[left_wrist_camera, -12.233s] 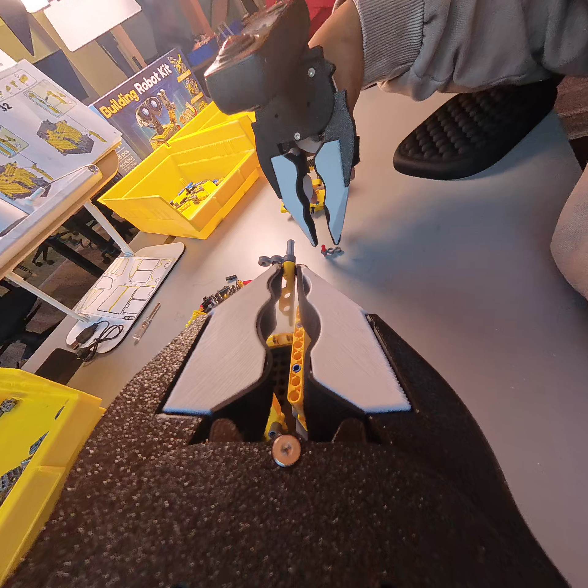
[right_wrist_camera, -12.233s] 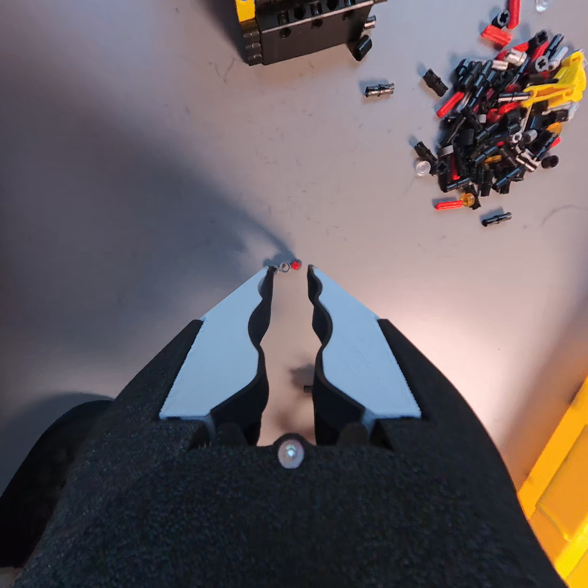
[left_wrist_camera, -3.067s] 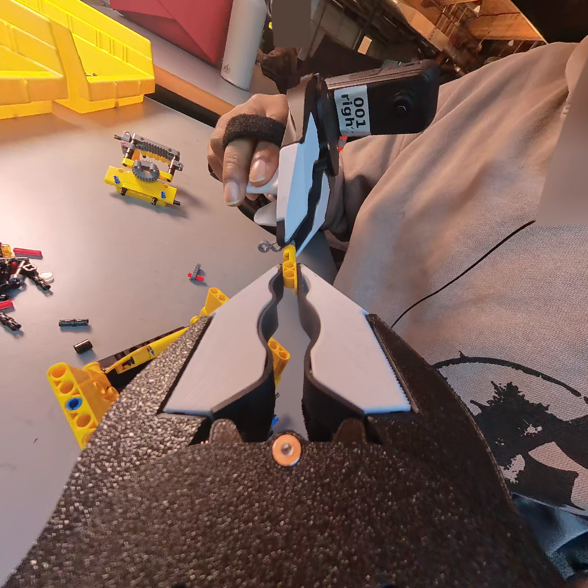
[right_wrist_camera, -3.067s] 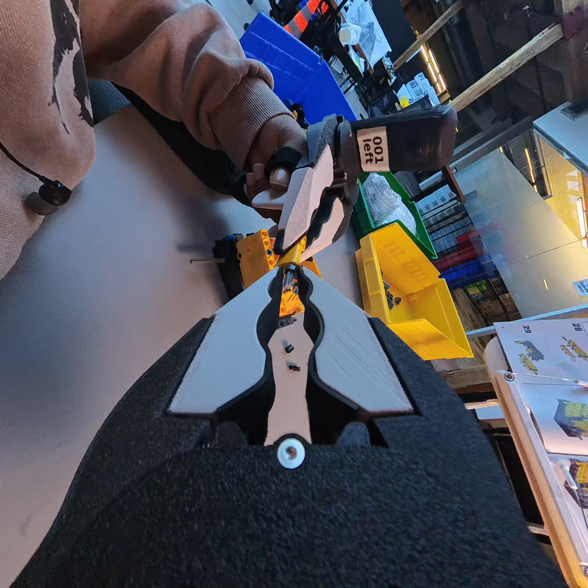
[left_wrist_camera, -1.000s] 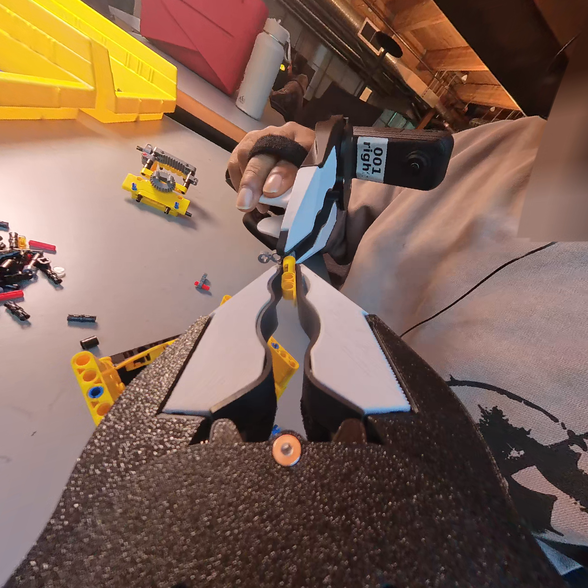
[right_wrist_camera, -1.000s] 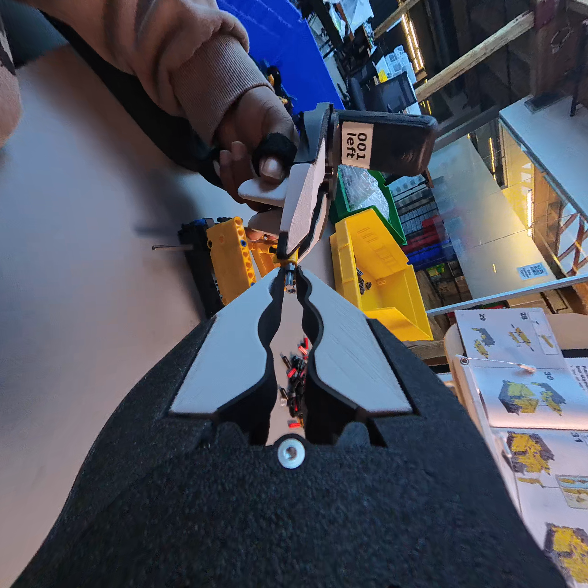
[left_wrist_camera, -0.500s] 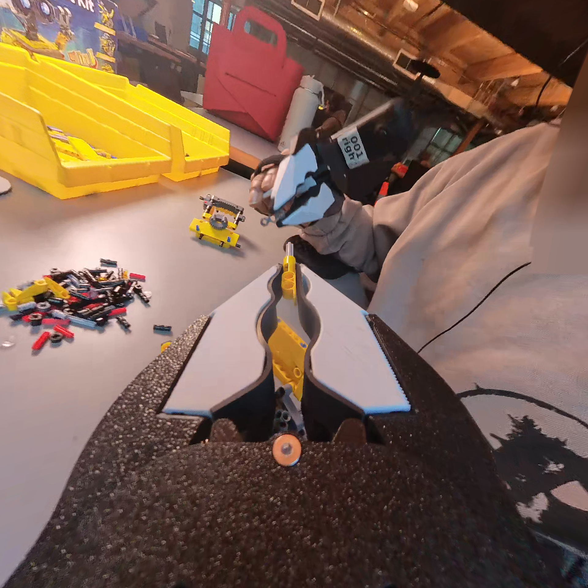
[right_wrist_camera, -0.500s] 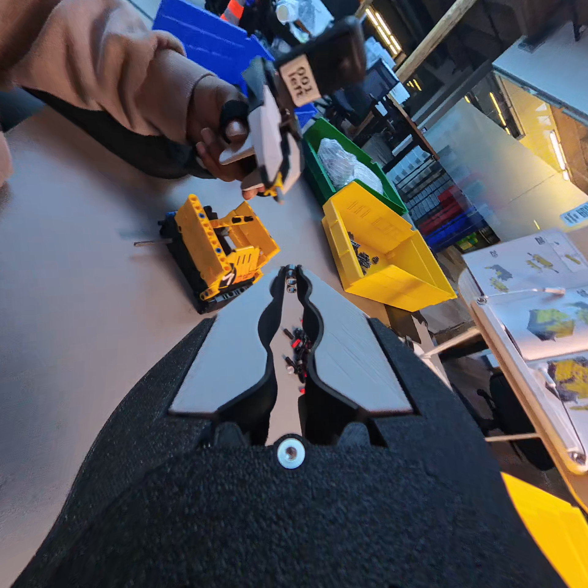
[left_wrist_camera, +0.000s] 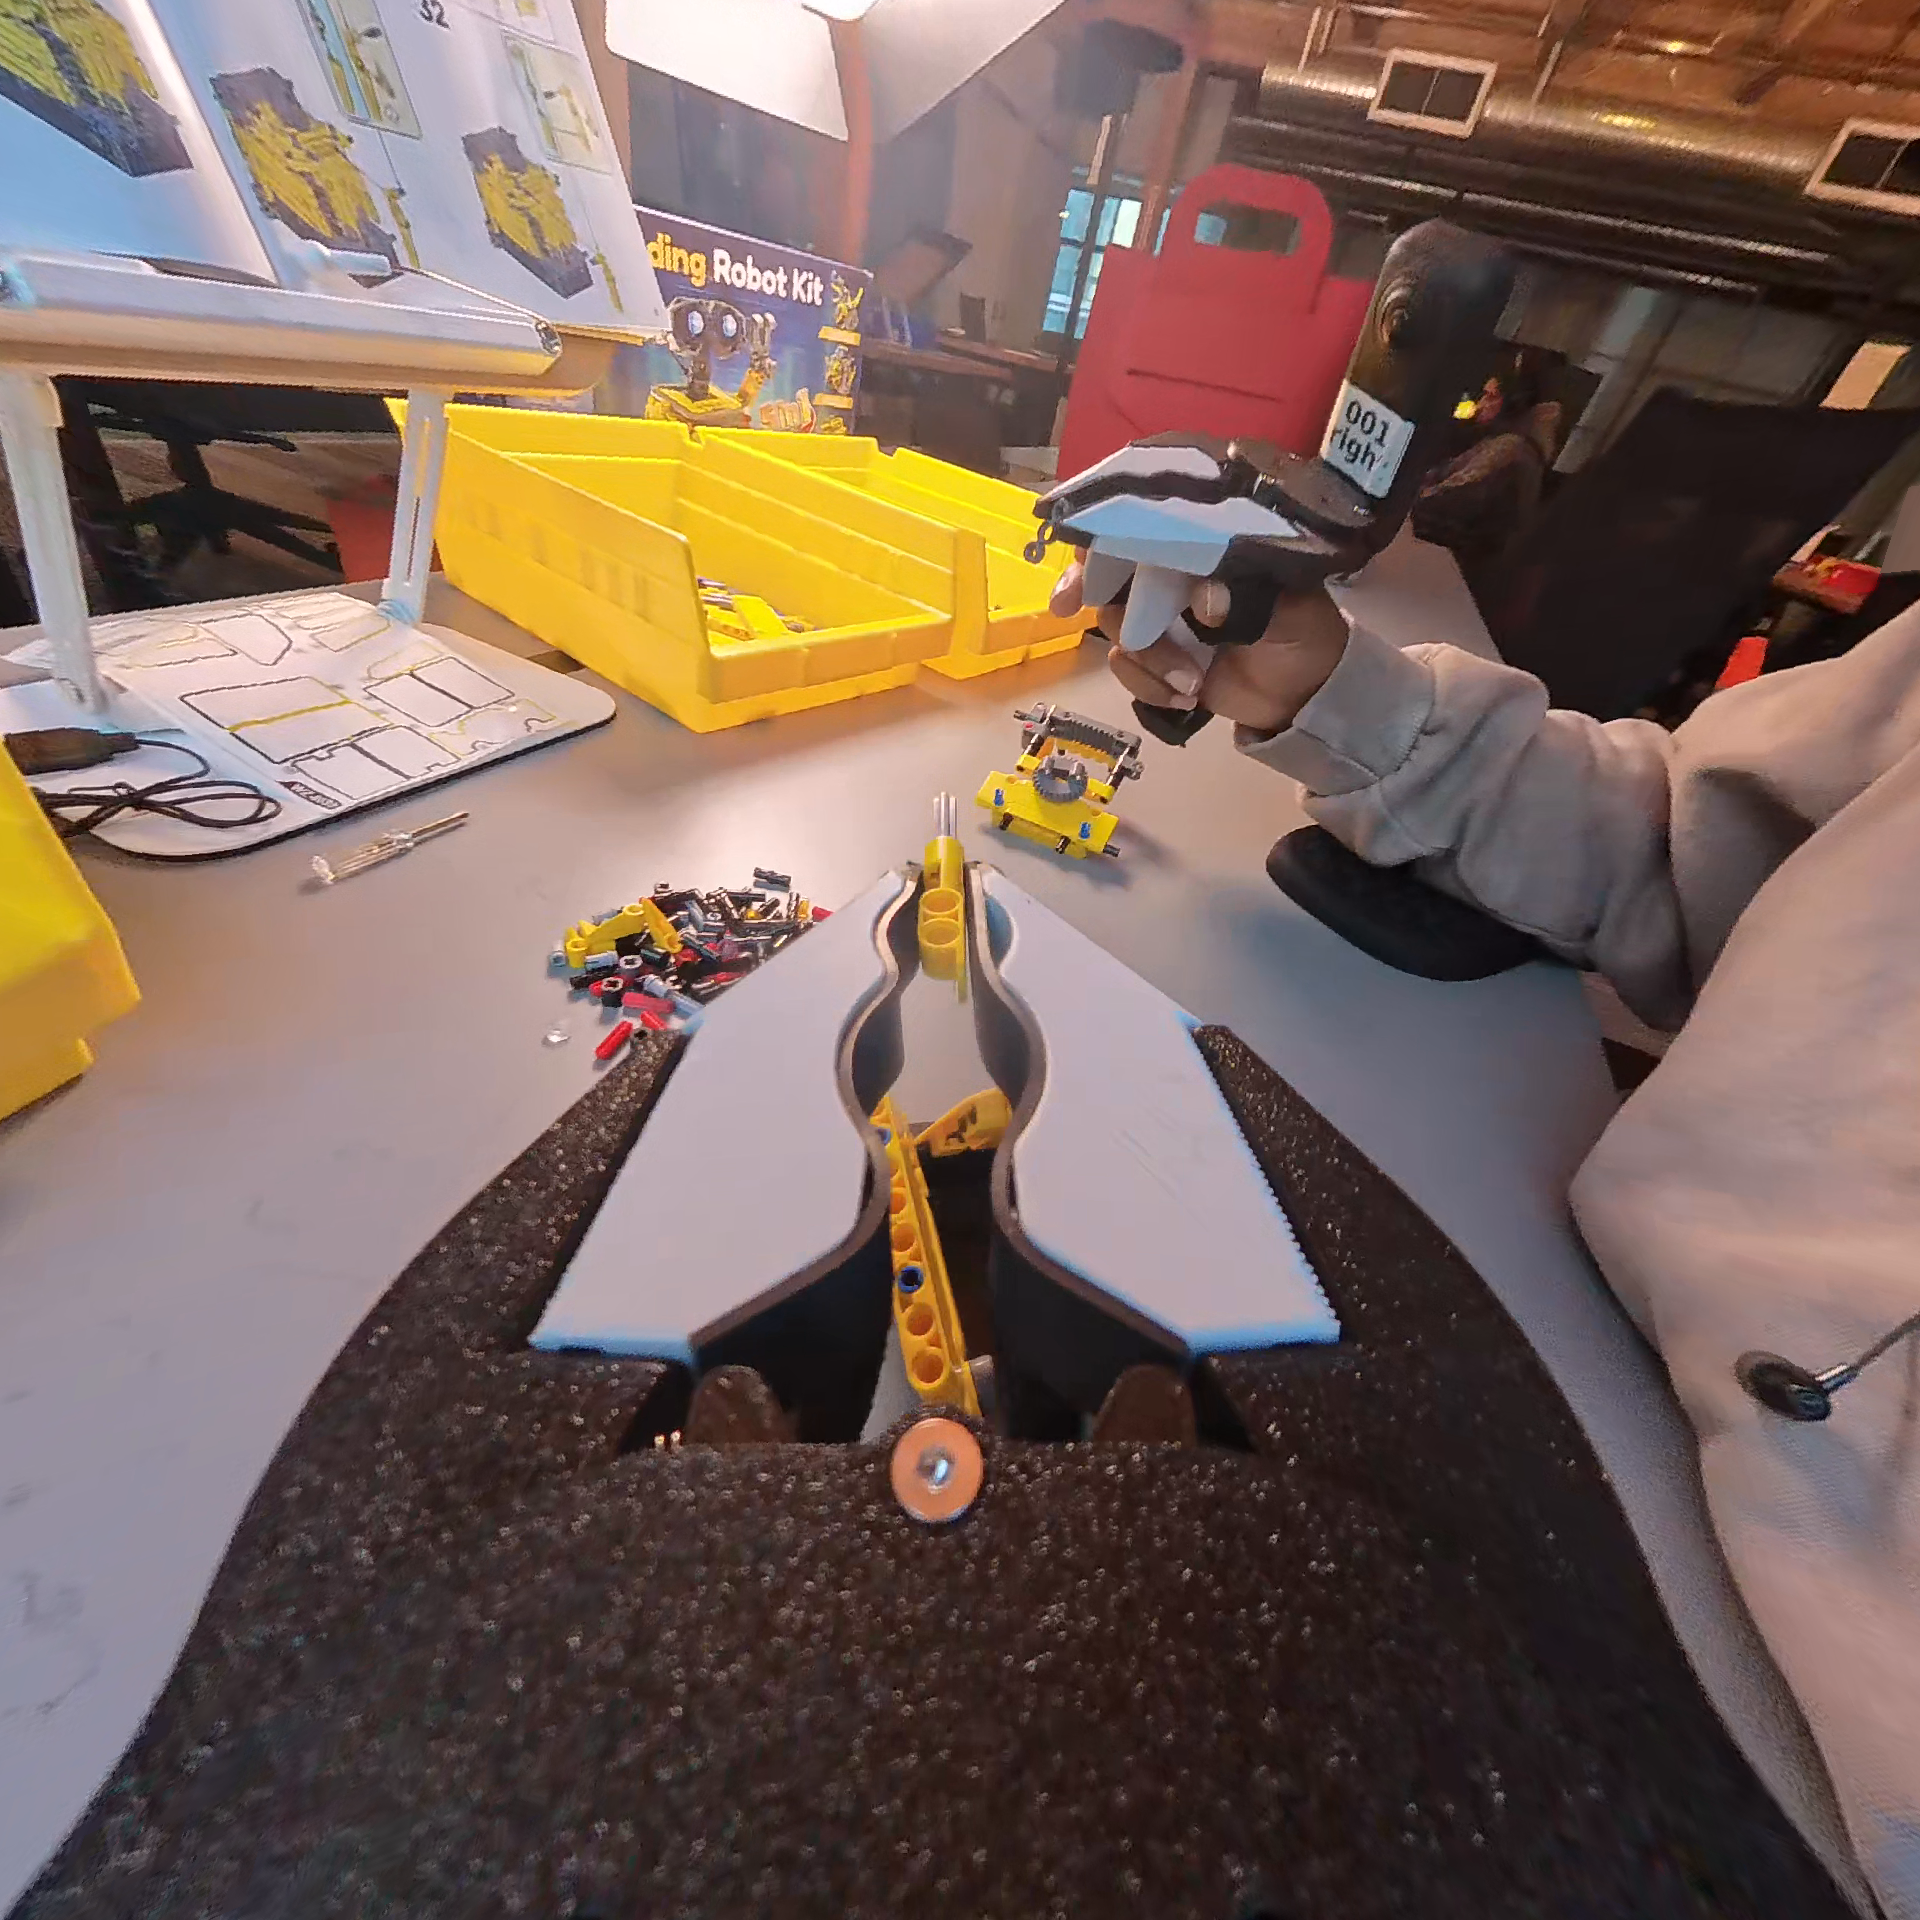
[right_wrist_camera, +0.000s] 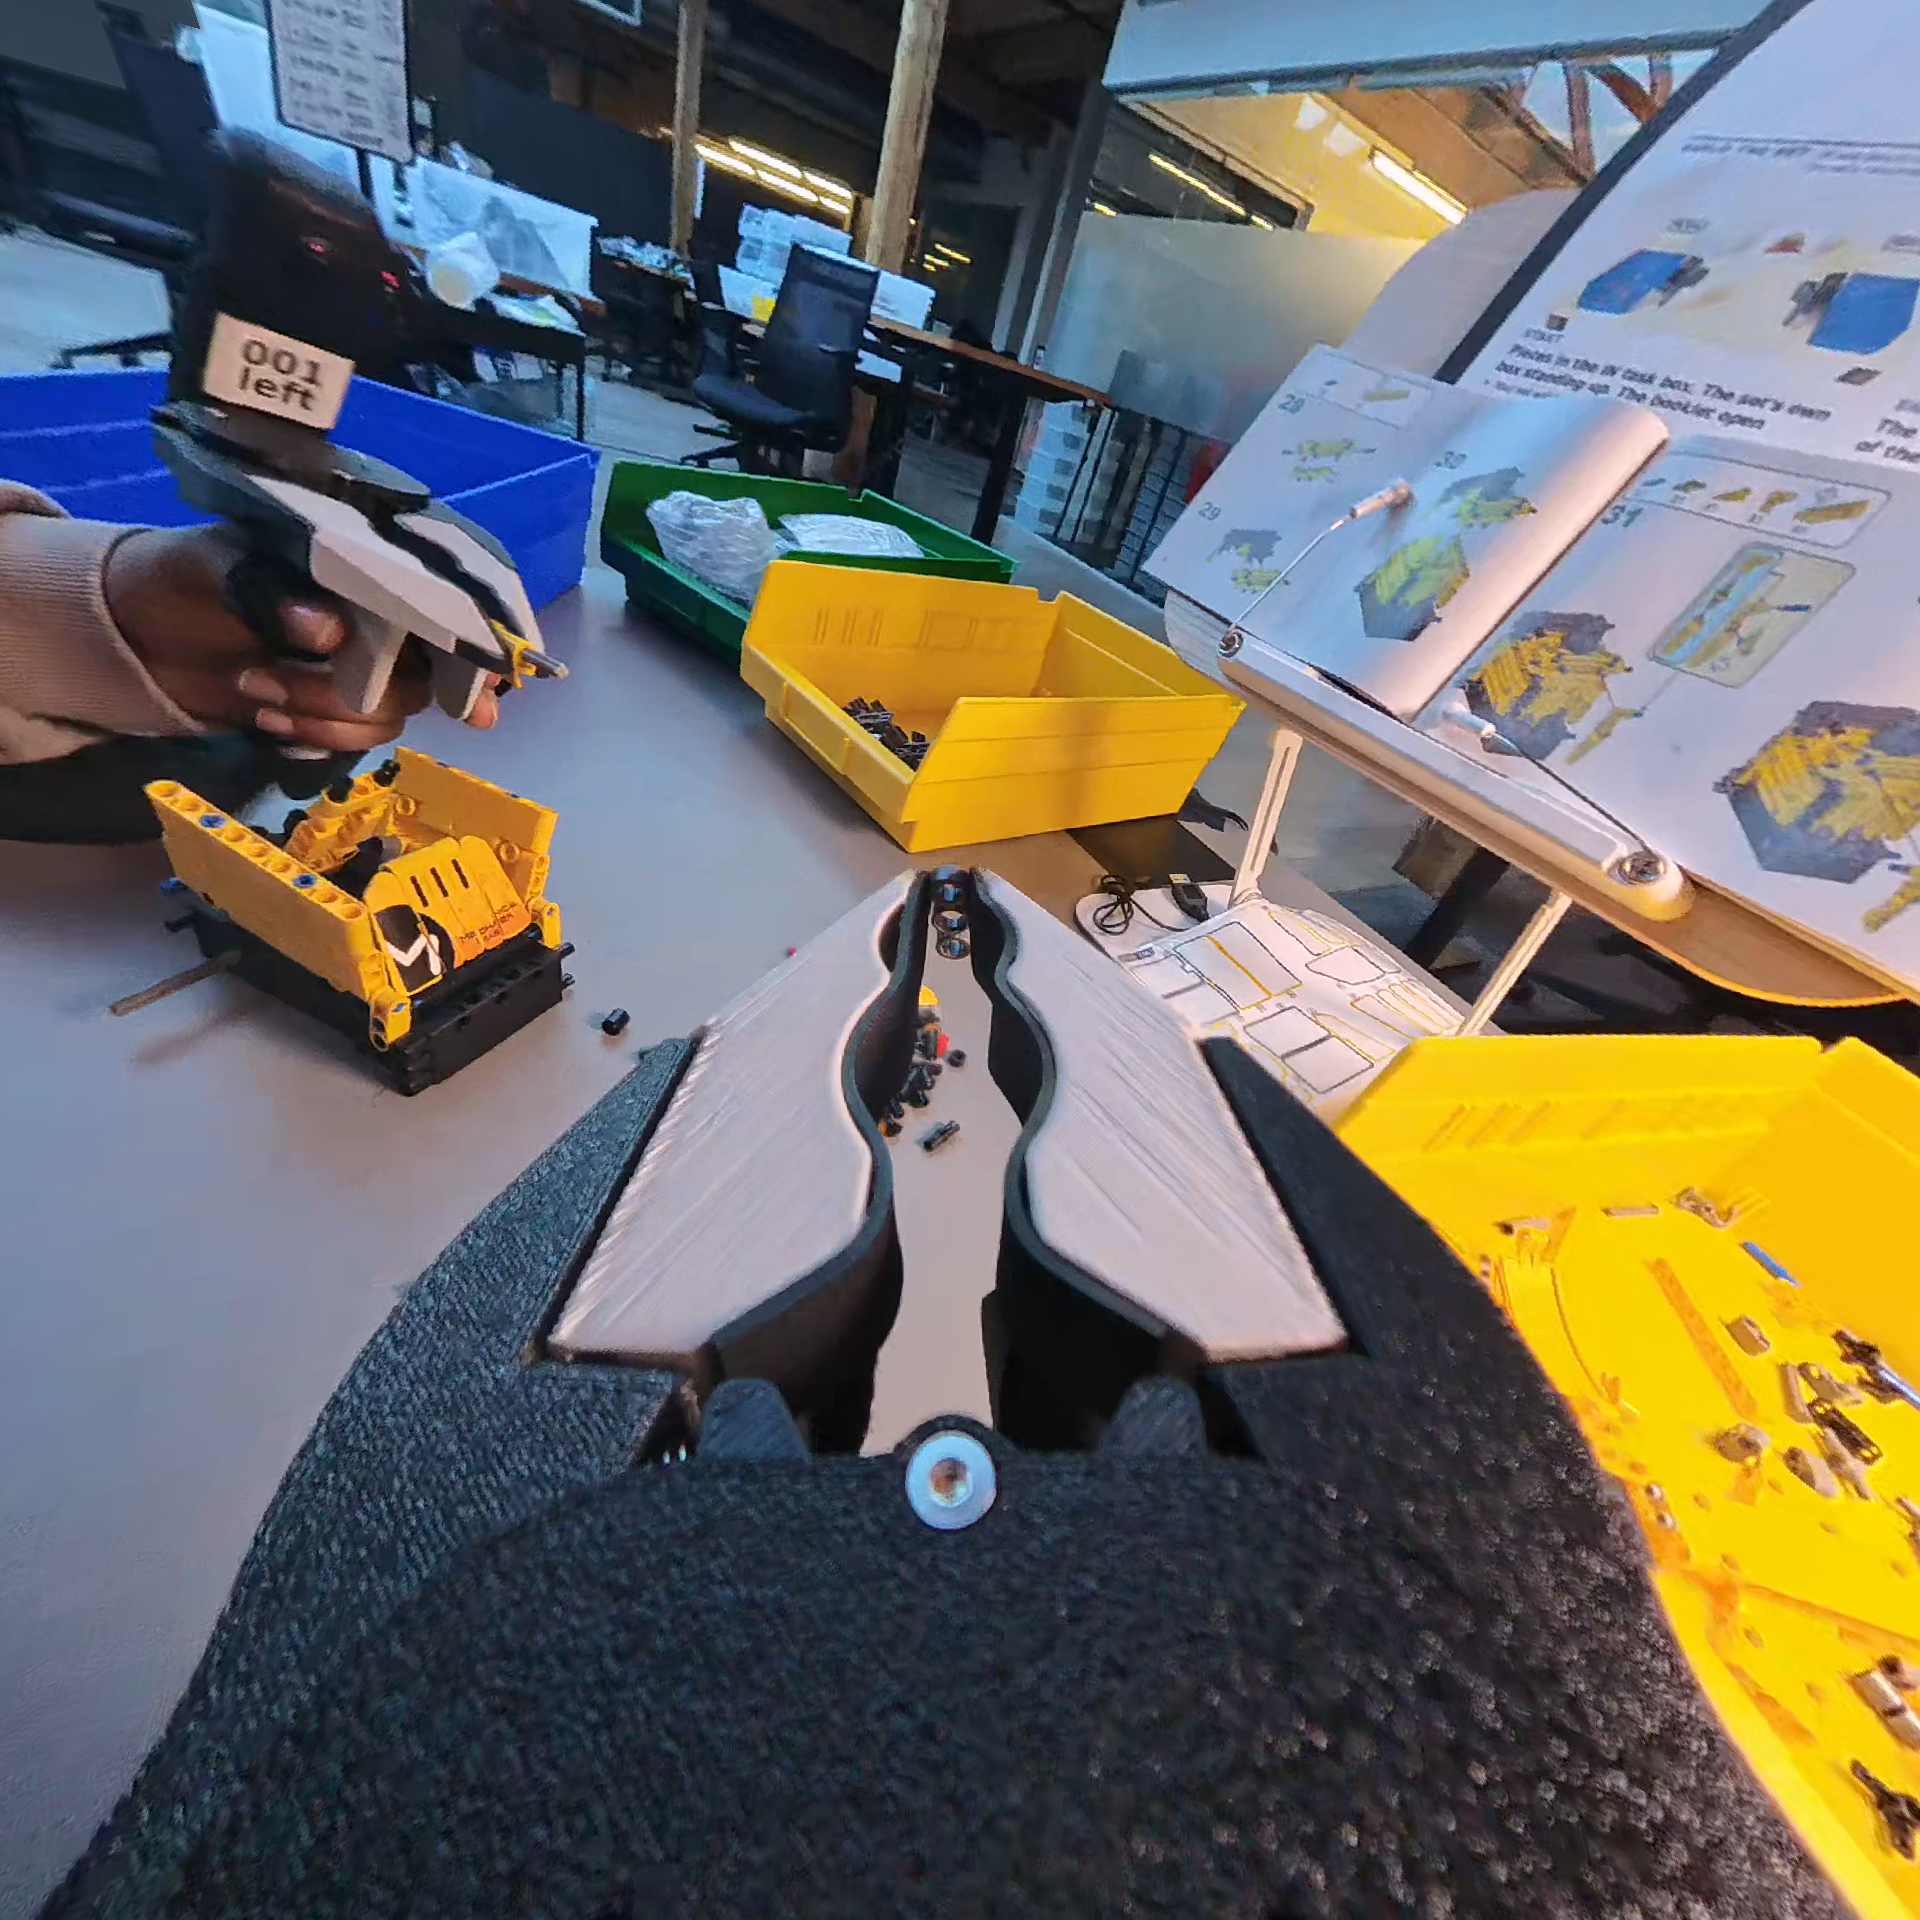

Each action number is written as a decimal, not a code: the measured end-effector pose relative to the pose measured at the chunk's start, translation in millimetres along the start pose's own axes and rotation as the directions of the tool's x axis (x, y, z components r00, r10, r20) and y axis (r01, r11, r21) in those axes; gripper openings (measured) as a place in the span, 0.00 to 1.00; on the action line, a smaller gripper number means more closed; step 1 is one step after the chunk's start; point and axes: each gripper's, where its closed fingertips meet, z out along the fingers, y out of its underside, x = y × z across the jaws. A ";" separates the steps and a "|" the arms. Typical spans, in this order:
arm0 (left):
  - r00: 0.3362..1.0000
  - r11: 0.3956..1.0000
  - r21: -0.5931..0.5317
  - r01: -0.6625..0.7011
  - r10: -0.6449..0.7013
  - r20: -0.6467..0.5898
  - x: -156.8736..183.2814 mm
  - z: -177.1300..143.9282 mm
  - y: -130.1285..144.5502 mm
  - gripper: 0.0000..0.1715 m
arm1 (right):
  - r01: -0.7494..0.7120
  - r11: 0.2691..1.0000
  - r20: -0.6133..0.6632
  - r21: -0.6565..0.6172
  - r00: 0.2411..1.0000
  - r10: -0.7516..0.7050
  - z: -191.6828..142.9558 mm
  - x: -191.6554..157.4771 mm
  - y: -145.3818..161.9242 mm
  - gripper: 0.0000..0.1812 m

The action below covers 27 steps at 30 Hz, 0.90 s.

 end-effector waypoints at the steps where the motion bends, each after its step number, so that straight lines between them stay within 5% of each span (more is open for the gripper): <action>1: 1.000 1.000 -0.007 -0.012 0.012 0.014 -1.5 0.4 1.3 0.04 | -0.004 1.000 -0.013 -0.014 1.000 0.004 0.3 3.2 2.8 0.03; 11: 0.994 0.996 -0.029 -0.090 0.092 0.067 -3.9 1.7 4.7 0.04 | -0.049 0.956 -0.203 -0.289 0.979 -0.011 -22.3 52.6 42.2 0.04; 22: 0.995 0.997 -0.011 -0.075 0.075 0.064 -1.7 0.0 -0.6 0.04 | -0.202 0.763 -0.195 -0.614 0.976 0.101 -79.7 75.6 102.5 0.03; 27: 0.996 0.998 -0.013 -0.067 0.068 0.059 -1.4 0.4 0.1 0.04 | -0.198 0.737 -0.165 -0.646 0.979 0.119 -91.0 77.7 118.3 0.04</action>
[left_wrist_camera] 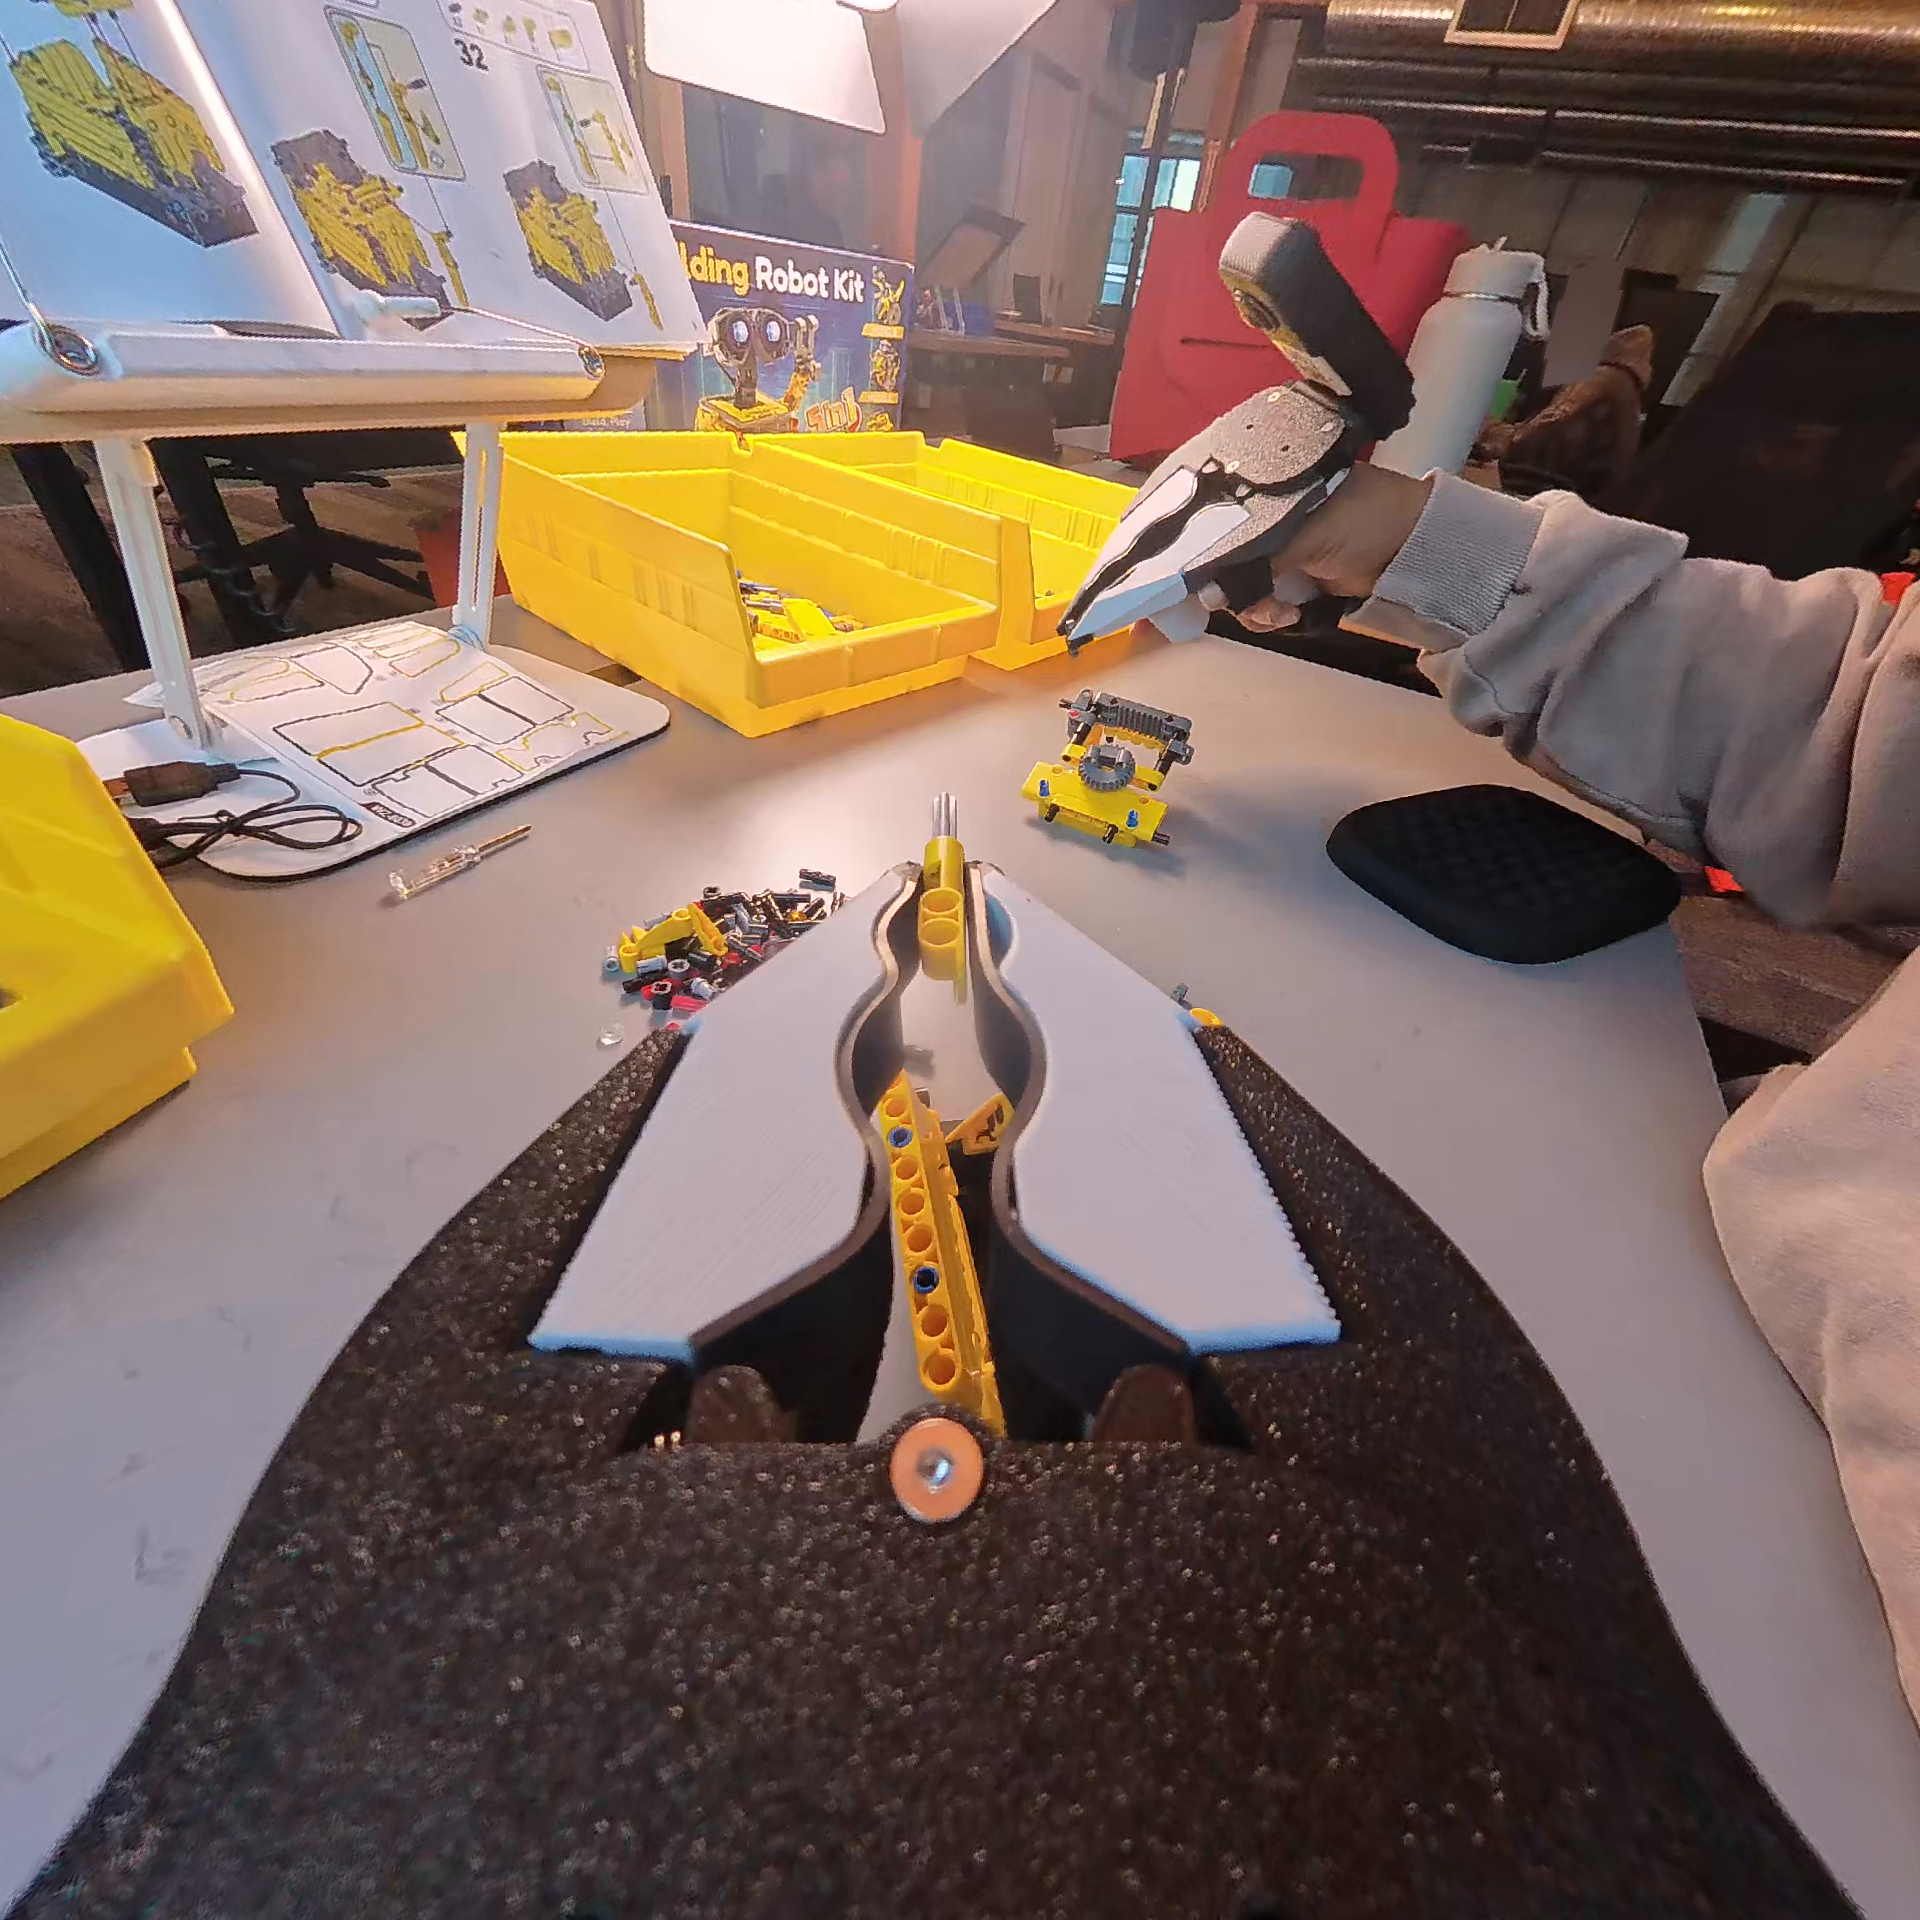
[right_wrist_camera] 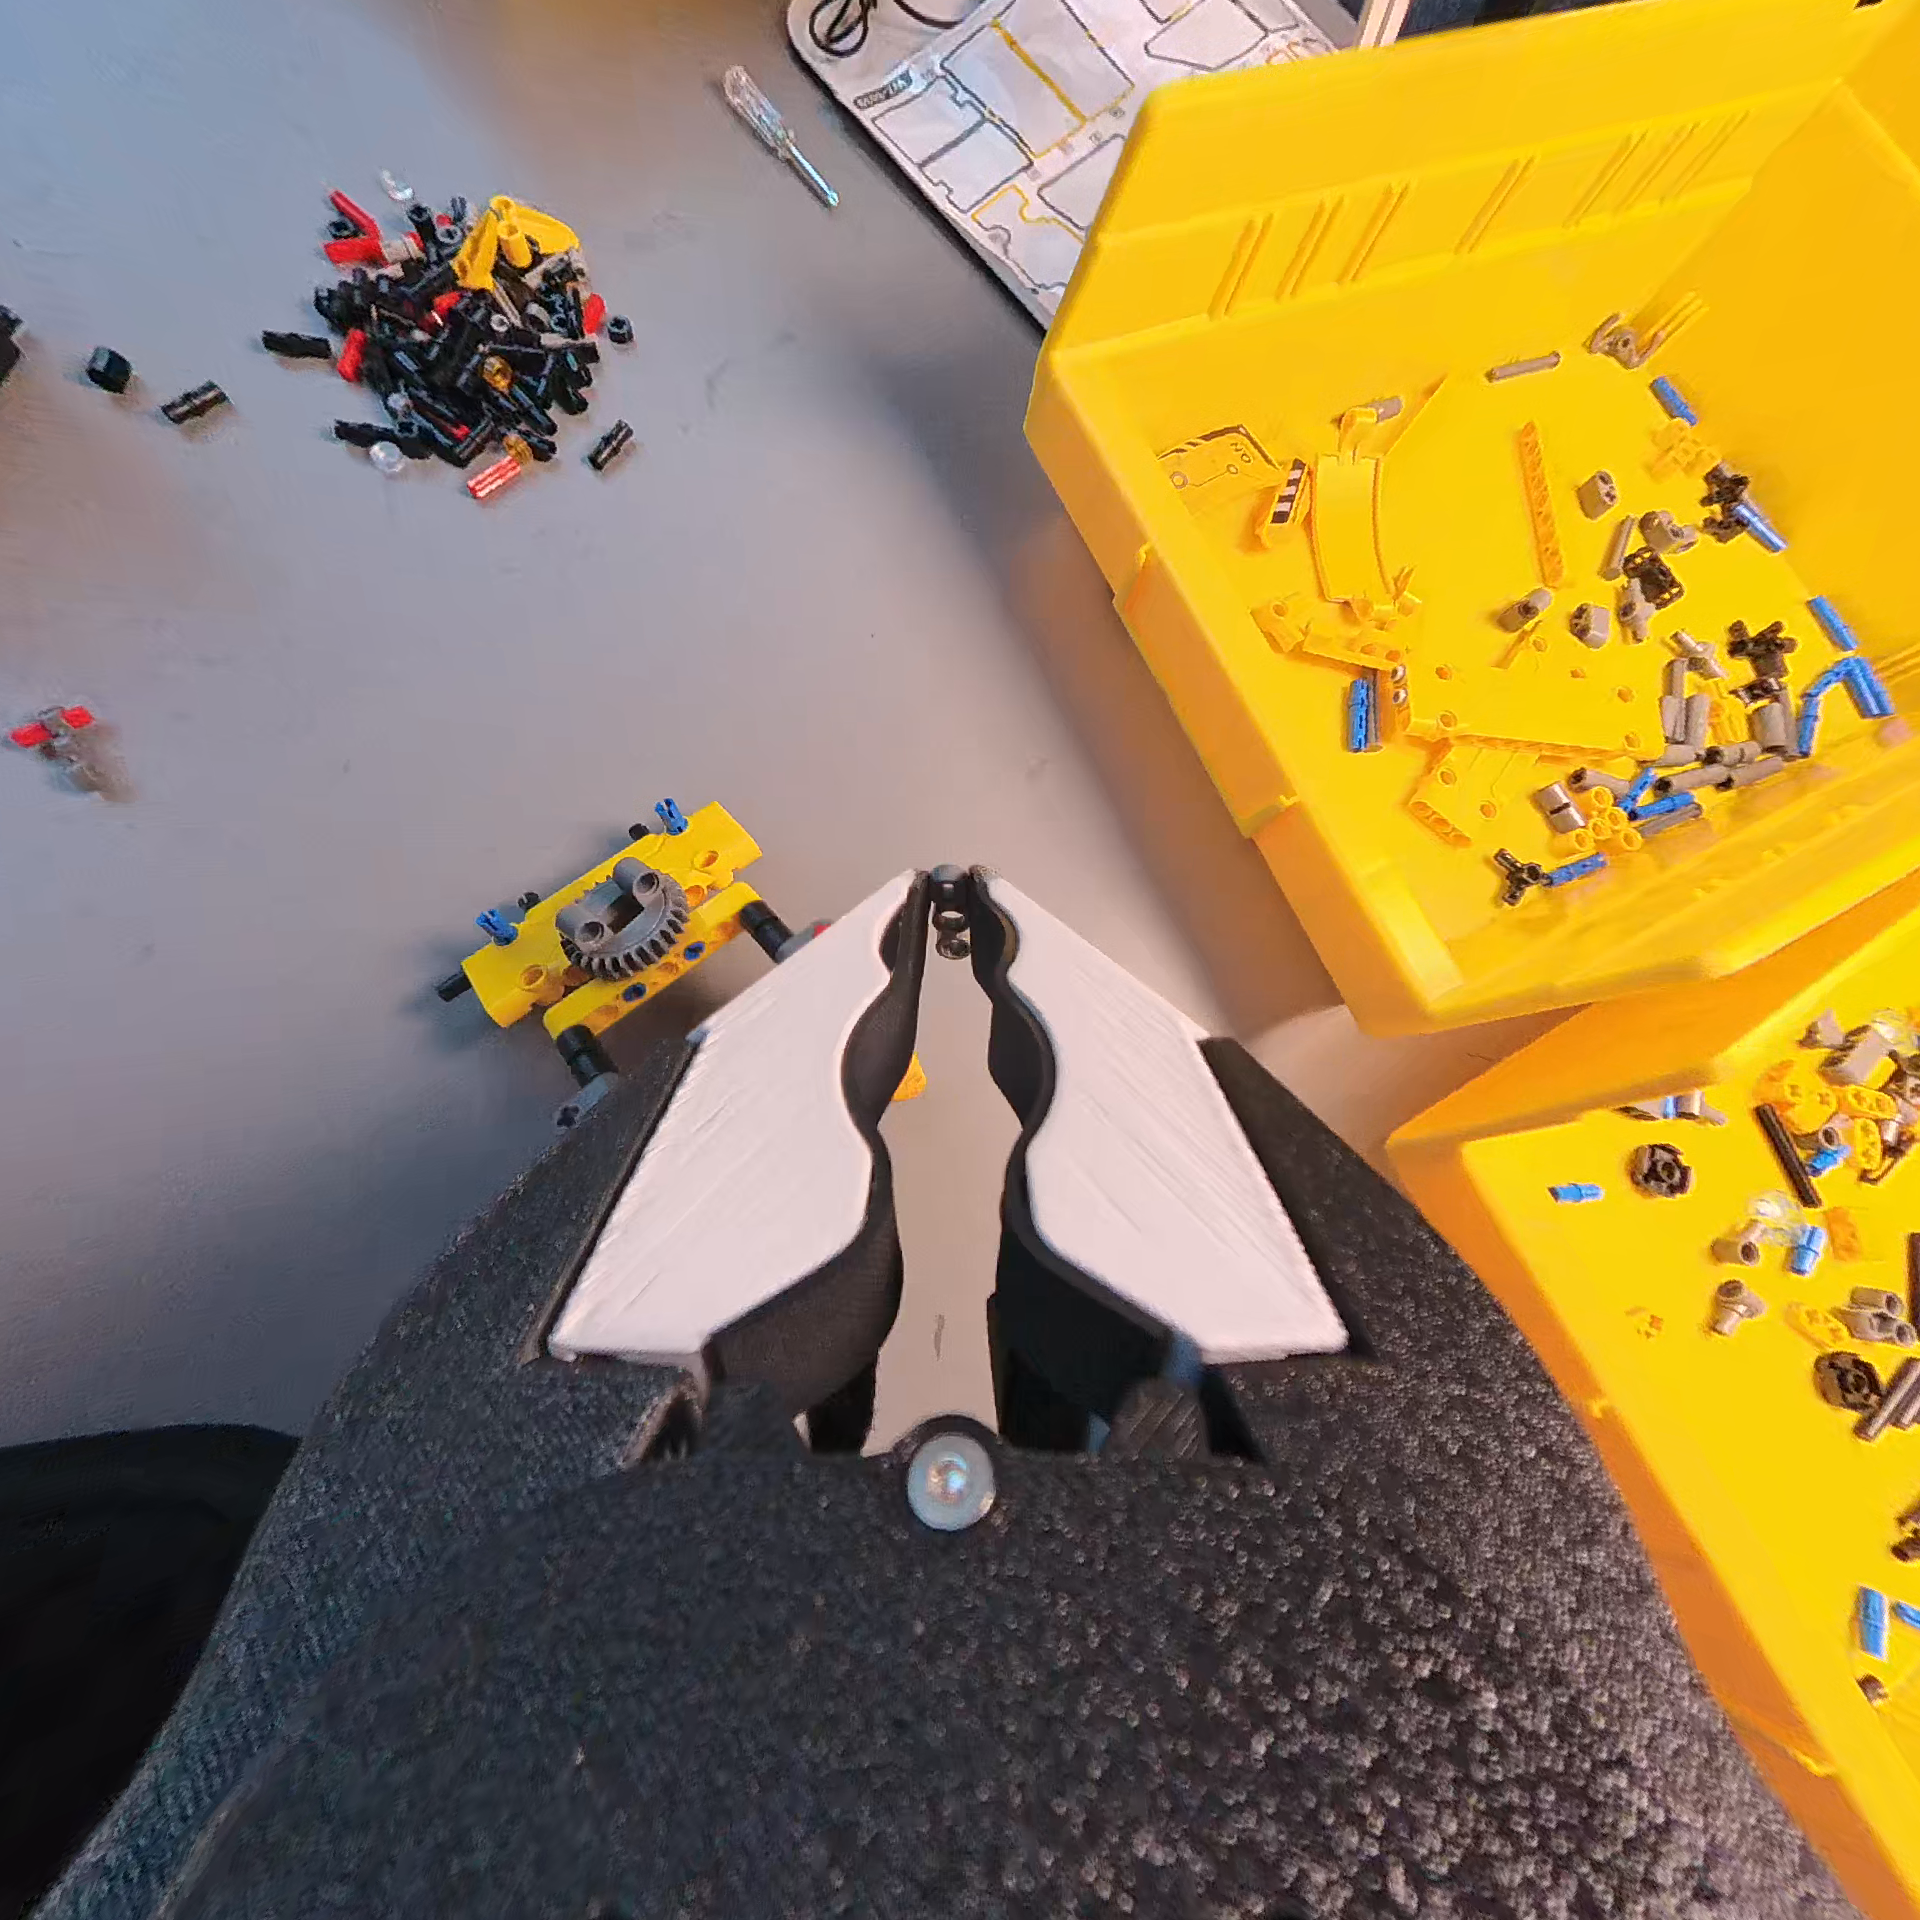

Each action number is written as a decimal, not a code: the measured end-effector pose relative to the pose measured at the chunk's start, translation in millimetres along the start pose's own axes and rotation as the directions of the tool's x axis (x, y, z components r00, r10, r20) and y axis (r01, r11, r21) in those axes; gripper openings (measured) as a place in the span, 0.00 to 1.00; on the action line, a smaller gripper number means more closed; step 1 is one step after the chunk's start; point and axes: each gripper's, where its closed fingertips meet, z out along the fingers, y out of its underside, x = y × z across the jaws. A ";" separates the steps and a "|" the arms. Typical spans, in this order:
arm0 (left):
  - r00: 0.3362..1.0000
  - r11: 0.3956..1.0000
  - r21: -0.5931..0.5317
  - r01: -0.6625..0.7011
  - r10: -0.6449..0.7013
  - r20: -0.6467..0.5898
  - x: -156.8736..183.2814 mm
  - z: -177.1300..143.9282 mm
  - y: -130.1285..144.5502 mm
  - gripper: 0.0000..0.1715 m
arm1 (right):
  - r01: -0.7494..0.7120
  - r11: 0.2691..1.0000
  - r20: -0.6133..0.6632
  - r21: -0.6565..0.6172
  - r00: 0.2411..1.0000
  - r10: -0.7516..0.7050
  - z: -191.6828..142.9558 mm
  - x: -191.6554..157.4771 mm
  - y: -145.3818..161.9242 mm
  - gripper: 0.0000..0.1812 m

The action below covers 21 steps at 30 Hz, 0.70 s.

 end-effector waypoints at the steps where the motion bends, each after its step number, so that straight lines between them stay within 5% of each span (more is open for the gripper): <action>1: 1.000 1.000 -0.001 0.002 -0.002 -0.001 -0.1 0.2 0.3 0.04 | -0.005 1.000 0.004 -0.009 1.000 0.005 0.5 1.3 3.5 0.03; 13: 0.999 0.999 -0.015 0.037 -0.038 -0.035 3.4 2.2 4.2 0.04 | -0.141 0.983 -0.062 -0.119 0.989 0.135 5.4 31.8 50.2 0.03; 21: 0.998 0.999 -0.034 0.042 -0.044 -0.045 4.9 3.1 7.7 0.04 | -0.203 0.976 -0.091 -0.084 0.977 0.195 1.9 44.2 59.6 0.03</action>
